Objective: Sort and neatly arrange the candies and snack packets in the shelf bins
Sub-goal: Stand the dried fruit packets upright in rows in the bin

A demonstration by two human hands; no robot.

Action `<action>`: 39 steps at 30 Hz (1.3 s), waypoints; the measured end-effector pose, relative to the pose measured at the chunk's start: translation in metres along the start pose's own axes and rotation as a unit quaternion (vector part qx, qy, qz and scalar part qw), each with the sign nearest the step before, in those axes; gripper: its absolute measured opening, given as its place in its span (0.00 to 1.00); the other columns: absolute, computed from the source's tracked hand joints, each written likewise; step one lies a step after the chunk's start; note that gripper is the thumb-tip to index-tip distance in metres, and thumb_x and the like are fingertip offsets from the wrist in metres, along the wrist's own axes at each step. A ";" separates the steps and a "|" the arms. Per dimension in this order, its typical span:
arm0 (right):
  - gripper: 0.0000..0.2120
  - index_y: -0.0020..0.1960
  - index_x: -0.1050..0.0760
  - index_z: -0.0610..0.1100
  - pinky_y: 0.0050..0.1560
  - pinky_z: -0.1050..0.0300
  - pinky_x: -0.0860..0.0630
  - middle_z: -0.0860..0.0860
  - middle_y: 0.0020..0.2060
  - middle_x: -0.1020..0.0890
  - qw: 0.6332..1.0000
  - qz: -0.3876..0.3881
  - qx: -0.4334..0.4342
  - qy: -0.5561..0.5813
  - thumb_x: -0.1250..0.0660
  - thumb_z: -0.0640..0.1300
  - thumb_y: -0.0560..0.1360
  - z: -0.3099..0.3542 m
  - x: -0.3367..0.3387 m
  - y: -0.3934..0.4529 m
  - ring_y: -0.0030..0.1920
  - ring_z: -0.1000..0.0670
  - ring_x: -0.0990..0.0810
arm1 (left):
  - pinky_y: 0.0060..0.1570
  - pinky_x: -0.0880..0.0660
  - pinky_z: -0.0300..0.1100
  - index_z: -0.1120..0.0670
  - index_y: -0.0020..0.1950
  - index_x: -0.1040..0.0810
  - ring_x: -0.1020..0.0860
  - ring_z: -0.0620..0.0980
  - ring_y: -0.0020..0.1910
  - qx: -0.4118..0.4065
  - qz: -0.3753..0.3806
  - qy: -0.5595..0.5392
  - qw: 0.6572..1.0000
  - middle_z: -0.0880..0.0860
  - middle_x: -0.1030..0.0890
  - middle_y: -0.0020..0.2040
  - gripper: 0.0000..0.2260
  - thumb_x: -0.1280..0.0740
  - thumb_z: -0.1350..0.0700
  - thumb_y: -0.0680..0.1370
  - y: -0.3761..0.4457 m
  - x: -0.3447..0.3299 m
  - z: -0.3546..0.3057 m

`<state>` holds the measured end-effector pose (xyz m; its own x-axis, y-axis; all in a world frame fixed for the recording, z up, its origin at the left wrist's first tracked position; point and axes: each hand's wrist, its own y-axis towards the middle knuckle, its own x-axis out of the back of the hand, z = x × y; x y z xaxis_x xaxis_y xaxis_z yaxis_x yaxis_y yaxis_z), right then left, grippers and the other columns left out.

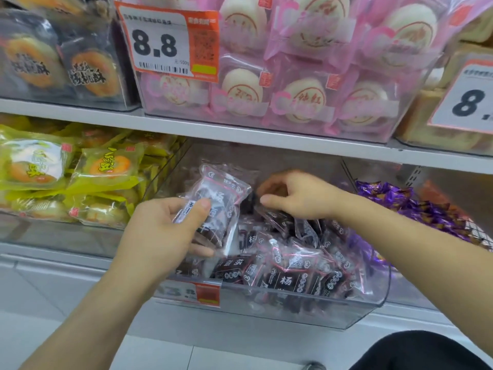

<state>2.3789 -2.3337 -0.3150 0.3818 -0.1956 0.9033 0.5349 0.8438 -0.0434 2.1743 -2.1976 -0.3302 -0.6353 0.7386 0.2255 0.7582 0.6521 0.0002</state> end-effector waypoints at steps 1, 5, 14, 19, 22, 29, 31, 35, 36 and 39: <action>0.17 0.64 0.23 0.49 0.56 0.59 0.26 0.54 0.57 0.18 0.996 0.038 0.019 -0.078 0.31 0.54 0.77 -0.002 -0.004 0.006 0.52 0.54 0.21 | 0.49 0.21 0.55 0.57 0.50 0.19 0.16 0.58 0.30 0.013 -0.007 -0.006 1.000 0.59 0.16 0.33 0.13 0.33 0.48 0.78 0.000 0.000 0.001; 0.20 0.64 0.26 0.50 0.49 0.60 0.28 0.58 0.52 0.22 0.975 0.156 0.029 -0.156 0.28 0.52 0.74 -0.001 -0.017 0.028 0.52 0.52 0.23 | 0.51 0.21 0.59 0.56 0.47 0.19 0.16 0.59 0.31 0.022 -0.016 -0.025 0.999 0.61 0.16 0.33 0.12 0.32 0.48 0.78 0.000 0.000 0.001; 0.20 0.47 0.17 0.46 0.51 0.52 0.20 0.49 0.44 0.15 0.959 0.160 -0.062 -0.225 0.37 0.61 0.78 -0.011 -0.003 0.044 0.45 0.46 0.17 | 0.55 0.22 0.61 0.54 0.48 0.18 0.16 0.60 0.32 0.033 -0.004 -0.037 0.999 0.60 0.15 0.35 0.11 0.32 0.47 0.77 0.005 0.004 0.006; 0.18 0.70 0.27 0.39 0.51 0.59 0.23 0.44 0.65 0.23 0.936 0.212 -0.125 -0.254 0.38 0.40 0.81 -0.030 -0.033 0.075 0.57 0.47 0.21 | 0.55 0.22 0.63 0.58 0.48 0.18 0.16 0.61 0.33 0.037 0.003 -0.050 0.998 0.61 0.15 0.36 0.13 0.32 0.47 0.78 0.005 0.005 0.010; 0.19 0.70 0.27 0.39 0.62 0.53 0.23 0.43 0.63 0.21 0.929 0.210 -0.127 -0.276 0.35 0.39 0.79 -0.041 -0.044 0.080 0.59 0.44 0.21 | 0.55 0.22 0.62 0.59 0.51 0.18 0.16 0.61 0.34 0.031 0.003 -0.050 0.998 0.58 0.14 0.39 0.16 0.32 0.46 0.77 0.005 0.008 0.013; 0.20 0.63 0.21 0.44 0.61 0.54 0.23 0.49 0.57 0.18 0.951 0.186 -0.099 -0.228 0.27 0.50 0.74 -0.034 -0.029 0.066 0.56 0.46 0.20 | 0.56 0.22 0.60 0.57 0.50 0.18 0.15 0.61 0.35 0.027 0.009 -0.051 0.998 0.57 0.14 0.39 0.15 0.32 0.46 0.78 0.004 0.008 0.012; 0.15 0.54 0.18 0.47 0.55 0.57 0.23 0.52 0.50 0.17 0.968 0.143 -0.091 -0.187 0.22 0.49 0.70 -0.033 -0.021 0.059 0.53 0.48 0.19 | 0.56 0.22 0.60 0.56 0.49 0.17 0.15 0.61 0.34 0.024 0.011 -0.049 0.998 0.57 0.14 0.39 0.14 0.32 0.46 0.78 0.003 0.007 0.011; 0.12 0.45 0.21 0.51 0.44 0.61 0.31 0.54 0.45 0.20 0.985 0.063 -0.053 -0.152 0.20 0.51 0.66 -0.036 -0.008 0.043 0.49 0.51 0.23 | 0.55 0.22 0.63 0.55 0.47 0.17 0.16 0.60 0.32 0.017 -0.001 -0.043 0.999 0.55 0.14 0.44 0.13 0.32 0.45 0.77 0.003 0.005 0.008; 0.12 0.44 0.22 0.52 0.45 0.61 0.32 0.53 0.46 0.21 0.987 0.041 -0.030 -0.150 0.21 0.52 0.67 -0.038 -0.007 0.039 0.51 0.51 0.25 | 0.54 0.23 0.64 0.55 0.46 0.17 0.16 0.60 0.32 0.014 -0.001 -0.042 0.999 0.56 0.14 0.43 0.14 0.31 0.45 0.77 0.003 0.003 0.006; 0.13 0.47 0.25 0.48 0.51 0.55 0.27 0.50 0.50 0.20 0.992 -0.007 0.029 -0.120 0.23 0.50 0.70 -0.038 -0.004 0.031 0.53 0.49 0.24 | 0.53 0.24 0.69 0.56 0.44 0.17 0.16 0.61 0.32 0.010 0.005 -0.038 0.999 0.57 0.14 0.41 0.16 0.30 0.42 0.76 0.002 0.000 0.005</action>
<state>2.4229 -2.3263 -0.3361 0.1807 -0.0879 0.9796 0.4918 0.8706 -0.0125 2.1753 -2.1957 -0.3347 -0.6368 0.7561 0.1507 0.7626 0.6466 -0.0215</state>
